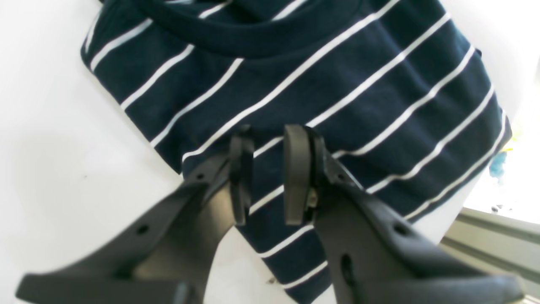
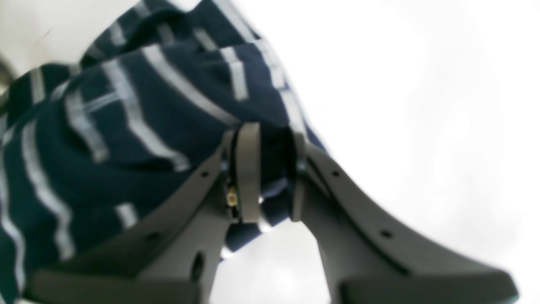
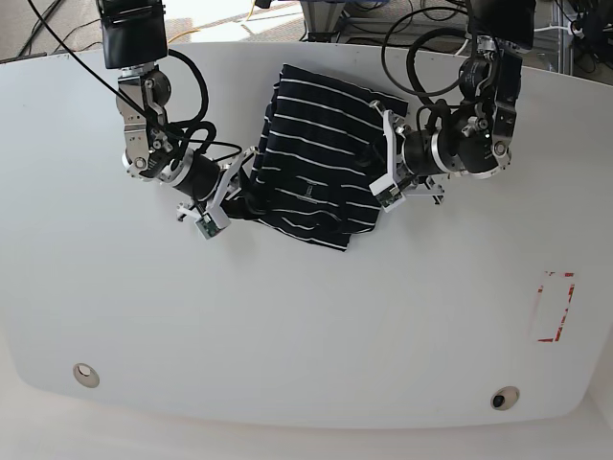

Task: Layout the t-shirt on the table in an organized manner, then fold the t-shirt properly
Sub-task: 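Straighten and square the folded bundle with both grippers, then grasp the folded bundle with the left gripper and lift it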

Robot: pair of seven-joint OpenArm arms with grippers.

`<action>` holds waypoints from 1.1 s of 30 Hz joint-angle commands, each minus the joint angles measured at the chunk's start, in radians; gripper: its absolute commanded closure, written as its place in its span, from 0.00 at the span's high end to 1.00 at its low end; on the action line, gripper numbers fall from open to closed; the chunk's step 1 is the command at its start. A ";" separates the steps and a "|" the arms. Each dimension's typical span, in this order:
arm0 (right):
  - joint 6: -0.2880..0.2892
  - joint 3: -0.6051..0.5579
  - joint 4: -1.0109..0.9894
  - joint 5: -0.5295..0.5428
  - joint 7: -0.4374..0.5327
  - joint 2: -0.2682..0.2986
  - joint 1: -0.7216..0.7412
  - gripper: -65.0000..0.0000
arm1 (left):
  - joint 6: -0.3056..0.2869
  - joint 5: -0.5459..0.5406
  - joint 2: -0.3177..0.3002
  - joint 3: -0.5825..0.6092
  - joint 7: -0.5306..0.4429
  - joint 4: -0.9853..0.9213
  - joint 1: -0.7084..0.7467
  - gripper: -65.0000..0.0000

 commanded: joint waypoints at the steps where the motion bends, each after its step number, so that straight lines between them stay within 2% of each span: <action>1: 0.011 0.010 0.007 0.020 0.039 0.012 0.036 0.15 | -0.002 -0.019 0.013 0.001 -0.022 0.020 -0.022 0.17; 5: 0.011 0.015 0.070 0.023 0.031 0.029 0.036 0.15 | -0.002 -0.019 0.040 0.003 -0.053 0.019 -0.036 0.17; 7: 0.011 0.044 0.139 0.031 -0.012 0.058 0.032 0.15 | -0.002 -0.018 0.062 0.003 -0.102 0.017 -0.044 0.17; 13: 0.011 0.145 0.294 0.026 -0.149 0.067 -0.004 0.15 | 0.111 -0.016 0.109 0.050 -0.186 0.012 -0.046 0.17; 17: 0.011 0.231 0.392 0.023 -0.201 0.066 -0.045 0.16 | 0.183 0.079 0.163 0.130 -0.264 0.012 -0.038 0.17; 21: 0.011 0.290 0.459 0.026 -0.228 0.066 -0.085 0.16 | 0.218 0.199 0.209 0.222 -0.327 -0.011 -0.009 0.17; 25: 0.011 0.350 0.516 0.031 -0.264 0.066 -0.131 0.16 | 0.255 0.309 0.257 0.293 -0.441 -0.067 0.025 0.17; 29: 0.011 0.373 0.544 0.031 -0.270 0.064 -0.166 0.16 | 0.297 0.357 0.270 0.308 -0.522 -0.149 0.042 0.17; 33: 0.011 0.379 0.554 0.032 -0.268 0.064 -0.197 0.15 | 0.321 0.358 0.267 0.308 -0.580 -0.278 0.042 0.17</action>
